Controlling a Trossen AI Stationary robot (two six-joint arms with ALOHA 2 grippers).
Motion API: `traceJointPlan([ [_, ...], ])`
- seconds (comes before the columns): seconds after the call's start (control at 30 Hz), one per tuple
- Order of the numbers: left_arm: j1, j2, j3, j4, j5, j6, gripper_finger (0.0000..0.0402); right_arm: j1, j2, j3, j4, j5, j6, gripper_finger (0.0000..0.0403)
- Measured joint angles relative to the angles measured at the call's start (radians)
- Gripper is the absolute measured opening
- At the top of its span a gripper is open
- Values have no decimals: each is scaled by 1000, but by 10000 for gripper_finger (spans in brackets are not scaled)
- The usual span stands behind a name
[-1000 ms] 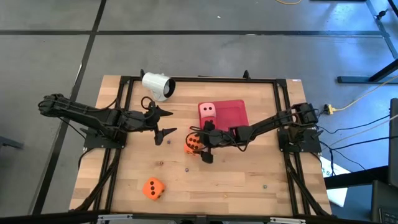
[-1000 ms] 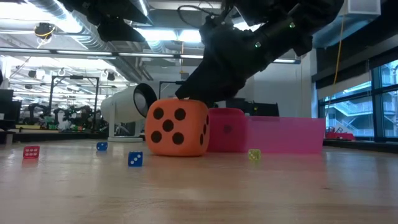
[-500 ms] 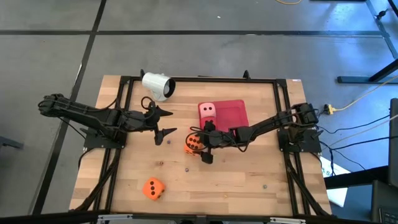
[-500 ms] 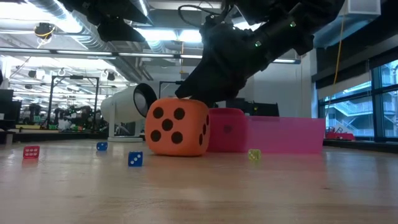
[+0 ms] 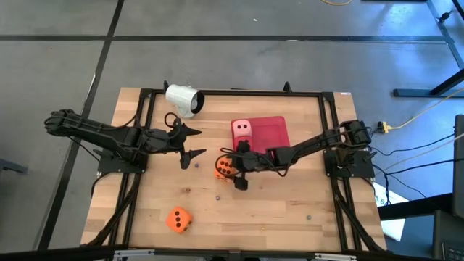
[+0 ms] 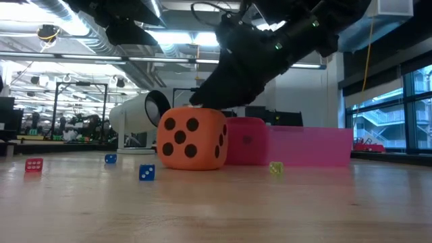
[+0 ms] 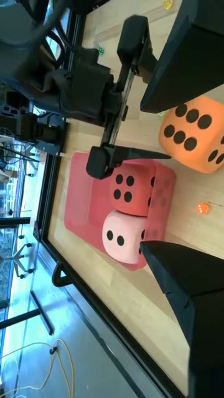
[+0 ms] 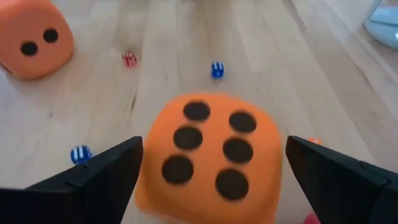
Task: Pick & Place Dice
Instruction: Put the big top orange dice into the red bin
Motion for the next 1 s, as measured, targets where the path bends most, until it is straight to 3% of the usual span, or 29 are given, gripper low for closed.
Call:
traceJointPlan([
  [0.2, 0, 0, 0, 0, 0, 0, 347, 0, 0, 50, -42, 1, 3, 396],
  [0.4, 0, 0, 0, 0, 0, 0, 347, 0, 0, 58, -121, 101, 86, 396],
  [0.63, 0, 0, 0, 0, 0, 0, 347, 13, 0, 58, -126, 56, 136, 396],
  [1.0, 0, 0, 0, 0, 0, -1, 347, 27, 9, 58, -112, 74, 135, 396],
])
